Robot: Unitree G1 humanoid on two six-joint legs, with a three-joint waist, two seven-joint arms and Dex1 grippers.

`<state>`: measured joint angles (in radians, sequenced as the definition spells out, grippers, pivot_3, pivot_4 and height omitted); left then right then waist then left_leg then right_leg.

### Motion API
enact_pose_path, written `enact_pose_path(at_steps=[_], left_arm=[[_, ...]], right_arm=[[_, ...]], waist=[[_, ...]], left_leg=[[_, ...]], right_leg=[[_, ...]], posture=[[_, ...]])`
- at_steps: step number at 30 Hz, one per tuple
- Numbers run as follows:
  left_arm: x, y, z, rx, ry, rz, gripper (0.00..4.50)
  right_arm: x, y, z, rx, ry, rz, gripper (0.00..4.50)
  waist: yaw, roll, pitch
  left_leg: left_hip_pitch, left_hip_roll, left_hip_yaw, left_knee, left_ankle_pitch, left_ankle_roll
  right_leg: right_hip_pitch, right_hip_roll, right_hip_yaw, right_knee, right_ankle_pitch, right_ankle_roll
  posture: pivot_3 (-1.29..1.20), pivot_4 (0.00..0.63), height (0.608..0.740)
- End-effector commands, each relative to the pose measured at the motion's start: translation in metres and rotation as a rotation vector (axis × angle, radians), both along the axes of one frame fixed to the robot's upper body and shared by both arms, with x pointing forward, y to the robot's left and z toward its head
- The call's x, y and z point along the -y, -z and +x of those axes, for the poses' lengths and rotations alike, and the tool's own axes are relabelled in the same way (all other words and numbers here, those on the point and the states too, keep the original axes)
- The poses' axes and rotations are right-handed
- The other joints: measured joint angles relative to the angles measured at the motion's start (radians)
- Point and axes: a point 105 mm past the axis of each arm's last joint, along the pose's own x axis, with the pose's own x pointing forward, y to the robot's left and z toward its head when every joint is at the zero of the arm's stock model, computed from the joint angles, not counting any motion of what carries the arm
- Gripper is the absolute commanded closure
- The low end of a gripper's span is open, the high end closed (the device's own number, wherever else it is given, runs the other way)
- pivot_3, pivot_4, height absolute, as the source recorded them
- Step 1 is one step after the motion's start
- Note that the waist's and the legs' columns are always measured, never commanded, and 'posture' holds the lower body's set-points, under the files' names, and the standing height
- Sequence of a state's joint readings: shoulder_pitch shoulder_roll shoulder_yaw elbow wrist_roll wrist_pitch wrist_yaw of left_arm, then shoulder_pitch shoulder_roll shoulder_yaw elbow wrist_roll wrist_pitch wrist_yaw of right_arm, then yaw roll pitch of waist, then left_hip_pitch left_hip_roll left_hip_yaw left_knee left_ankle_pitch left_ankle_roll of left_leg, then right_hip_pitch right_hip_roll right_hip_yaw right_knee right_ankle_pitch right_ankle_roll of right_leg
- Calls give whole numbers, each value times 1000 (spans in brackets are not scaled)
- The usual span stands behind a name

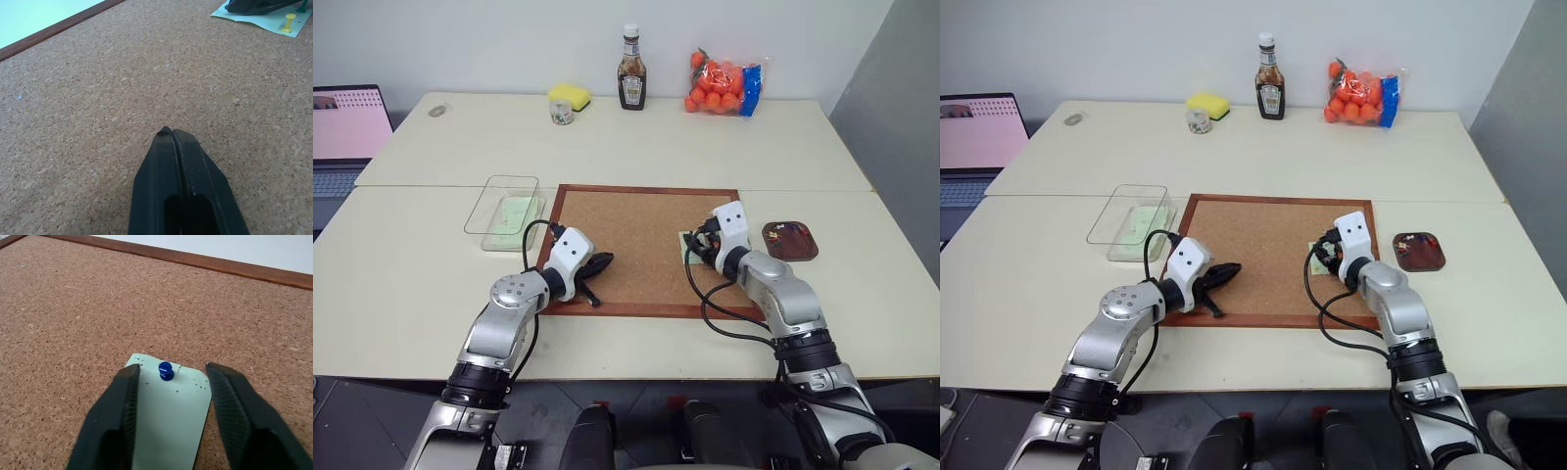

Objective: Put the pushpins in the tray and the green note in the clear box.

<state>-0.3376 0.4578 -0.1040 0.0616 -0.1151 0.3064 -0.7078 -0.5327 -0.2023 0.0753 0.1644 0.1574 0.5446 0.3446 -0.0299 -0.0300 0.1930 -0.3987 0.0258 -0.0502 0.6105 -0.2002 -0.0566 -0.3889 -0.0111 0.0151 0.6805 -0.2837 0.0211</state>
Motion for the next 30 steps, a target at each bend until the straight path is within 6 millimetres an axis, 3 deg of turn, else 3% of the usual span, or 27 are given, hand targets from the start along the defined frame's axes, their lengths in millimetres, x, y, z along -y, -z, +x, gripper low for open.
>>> enact_pose_path(at_steps=[1,7,18,30], left_arm=[[7,13,-8,-56,30,9,4500],[7,17,-11,-67,31,12,4500],[8,22,-14,-81,37,19,4500],[9,26,-16,-88,46,25,4500]], right_arm=[[-7,-16,2,61,-28,3,3329],[-7,-21,2,82,-30,5,4428],[-3,-43,-3,187,-24,50,4428],[0,-51,-12,231,-14,80,4428]], waist=[[0,0,0],[0,0,0],[0,0,0],[0,0,0]], left_leg=[[0,0,0,0,0,0],[0,0,0,0,0,0],[0,0,0,0,0,0],[0,0,0,0,0,0]], right_leg=[[0,0,0,0,0,0],[0,0,0,0,0,0],[0,0,0,0,0,0],[0,0,0,0,0,0]], posture=[[0,150,740],[0,150,740],[0,150,740],[0,150,740]])
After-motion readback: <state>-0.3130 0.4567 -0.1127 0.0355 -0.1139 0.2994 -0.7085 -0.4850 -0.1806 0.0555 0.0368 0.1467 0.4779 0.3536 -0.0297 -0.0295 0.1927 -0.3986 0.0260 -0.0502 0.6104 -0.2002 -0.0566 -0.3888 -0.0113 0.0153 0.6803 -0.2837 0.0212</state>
